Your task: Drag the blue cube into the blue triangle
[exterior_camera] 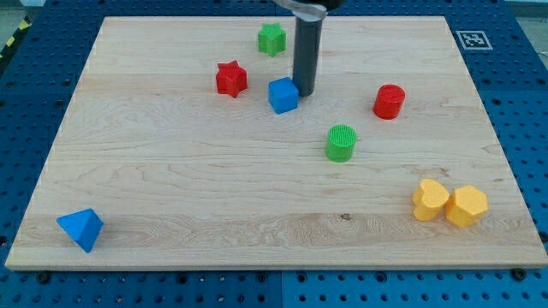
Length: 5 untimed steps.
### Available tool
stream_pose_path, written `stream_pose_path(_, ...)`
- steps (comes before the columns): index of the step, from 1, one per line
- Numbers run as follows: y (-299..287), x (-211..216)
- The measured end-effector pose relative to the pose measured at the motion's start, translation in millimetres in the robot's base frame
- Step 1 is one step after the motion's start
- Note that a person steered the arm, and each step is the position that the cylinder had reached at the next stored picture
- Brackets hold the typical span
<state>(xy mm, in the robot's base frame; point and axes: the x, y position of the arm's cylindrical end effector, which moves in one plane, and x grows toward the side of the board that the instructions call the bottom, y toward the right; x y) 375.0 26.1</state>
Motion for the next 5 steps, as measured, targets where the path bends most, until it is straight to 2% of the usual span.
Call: stream_pose_path(5,-135,62)
